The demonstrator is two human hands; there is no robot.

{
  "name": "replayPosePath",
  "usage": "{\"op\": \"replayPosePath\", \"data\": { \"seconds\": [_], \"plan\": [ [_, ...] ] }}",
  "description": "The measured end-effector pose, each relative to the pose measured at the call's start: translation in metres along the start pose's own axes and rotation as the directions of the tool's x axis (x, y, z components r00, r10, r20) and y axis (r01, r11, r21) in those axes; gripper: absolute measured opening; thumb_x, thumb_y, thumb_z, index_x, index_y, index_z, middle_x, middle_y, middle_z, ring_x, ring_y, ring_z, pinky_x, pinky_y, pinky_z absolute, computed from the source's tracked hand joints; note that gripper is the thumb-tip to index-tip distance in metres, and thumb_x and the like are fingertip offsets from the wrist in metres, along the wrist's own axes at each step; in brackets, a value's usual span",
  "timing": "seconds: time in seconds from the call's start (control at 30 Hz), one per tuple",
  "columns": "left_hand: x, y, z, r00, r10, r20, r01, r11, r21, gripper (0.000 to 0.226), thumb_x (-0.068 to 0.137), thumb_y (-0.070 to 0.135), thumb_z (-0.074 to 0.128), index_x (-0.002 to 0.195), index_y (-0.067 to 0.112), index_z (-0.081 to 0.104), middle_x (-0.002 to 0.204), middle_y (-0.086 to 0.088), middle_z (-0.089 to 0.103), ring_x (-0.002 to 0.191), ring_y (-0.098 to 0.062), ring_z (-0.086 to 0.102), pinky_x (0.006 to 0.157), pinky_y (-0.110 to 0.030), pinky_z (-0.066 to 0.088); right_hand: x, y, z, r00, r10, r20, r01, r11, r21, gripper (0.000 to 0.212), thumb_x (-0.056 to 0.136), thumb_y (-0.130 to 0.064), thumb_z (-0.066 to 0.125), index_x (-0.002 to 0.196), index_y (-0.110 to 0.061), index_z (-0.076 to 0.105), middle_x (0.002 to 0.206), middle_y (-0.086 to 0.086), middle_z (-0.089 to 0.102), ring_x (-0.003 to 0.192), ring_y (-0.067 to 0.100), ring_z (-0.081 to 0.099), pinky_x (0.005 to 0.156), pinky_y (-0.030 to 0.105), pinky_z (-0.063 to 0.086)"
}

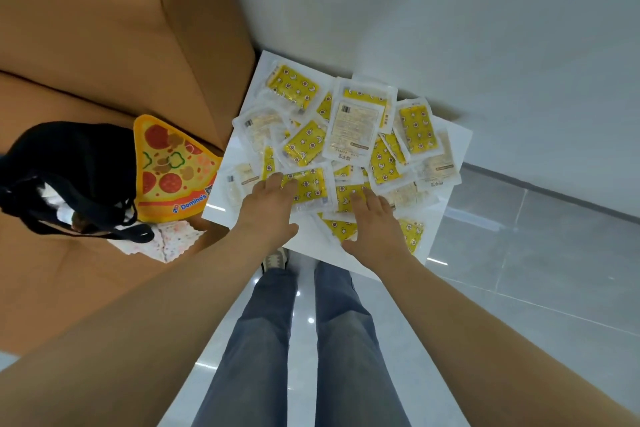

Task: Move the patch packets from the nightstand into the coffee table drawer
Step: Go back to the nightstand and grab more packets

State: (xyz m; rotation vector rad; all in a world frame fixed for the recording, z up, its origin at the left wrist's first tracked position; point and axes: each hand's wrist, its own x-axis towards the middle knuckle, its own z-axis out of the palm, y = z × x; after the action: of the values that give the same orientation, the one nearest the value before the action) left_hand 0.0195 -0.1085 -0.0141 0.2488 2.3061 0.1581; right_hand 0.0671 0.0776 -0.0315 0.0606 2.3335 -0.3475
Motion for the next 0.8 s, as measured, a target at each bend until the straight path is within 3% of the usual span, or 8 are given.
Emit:
{"op": "replayPosePath", "data": {
  "seconds": [0.2, 0.5, 0.67, 0.8],
  "plan": [
    [0.023, -0.006, 0.025, 1.0, -0.006, 0.0, 0.006, 0.998, 0.06, 0.095, 0.074, 0.038, 0.074, 0.148, 0.021, 0.017, 0.151, -0.009, 0.016, 0.134, -0.034, 0.025, 0.1, -0.042, 0.041, 0.013, 0.005, 0.023, 1.0, 0.02, -0.002, -0.02, 1.0, 0.023, 0.099, 0.078, -0.033, 0.073, 0.151, -0.022, 0.007, 0.159, 0.004, 0.002, 0.146, 0.034, 0.004, 0.105, 0.047, 0.039],
    [0.033, -0.017, 0.038, 0.996, 0.052, -0.079, -0.046, 0.996, 0.081, 0.1, 0.066, 0.04, 0.081, 0.146, 0.017, 0.024, 0.147, -0.009, 0.022, 0.128, -0.034, 0.026, 0.101, -0.039, 0.042, 0.015, 0.005, 0.036, 0.999, 0.037, -0.027, -0.037, 0.999, -0.003, 0.116, 0.07, -0.051, 0.077, 0.152, -0.022, 0.0, 0.159, 0.004, -0.002, 0.146, 0.035, 0.002, 0.108, 0.047, 0.035],
    [0.041, -0.019, 0.033, 0.992, 0.048, -0.116, -0.039, 0.996, 0.079, 0.105, 0.066, 0.044, 0.08, 0.148, 0.017, 0.02, 0.14, -0.008, 0.027, 0.122, -0.032, 0.031, 0.097, -0.037, 0.045, 0.019, -0.002, 0.039, 0.99, 0.061, -0.124, -0.059, 0.998, 0.013, 0.098, 0.074, -0.035, 0.073, 0.149, -0.019, 0.012, 0.155, 0.008, 0.012, 0.142, 0.038, 0.013, 0.101, 0.048, 0.045],
    [0.044, -0.02, 0.034, 0.991, 0.065, -0.114, -0.046, 0.986, 0.16, 0.107, 0.067, 0.047, 0.078, 0.149, 0.017, 0.015, 0.139, -0.009, 0.026, 0.122, -0.031, 0.031, 0.093, -0.036, 0.048, 0.022, -0.006, 0.046, 0.988, 0.076, -0.135, -0.075, 0.997, 0.008, 0.1, 0.071, -0.036, 0.076, 0.148, -0.015, 0.016, 0.154, 0.011, 0.015, 0.14, 0.041, 0.015, 0.102, 0.048, 0.043]
  ]
}}
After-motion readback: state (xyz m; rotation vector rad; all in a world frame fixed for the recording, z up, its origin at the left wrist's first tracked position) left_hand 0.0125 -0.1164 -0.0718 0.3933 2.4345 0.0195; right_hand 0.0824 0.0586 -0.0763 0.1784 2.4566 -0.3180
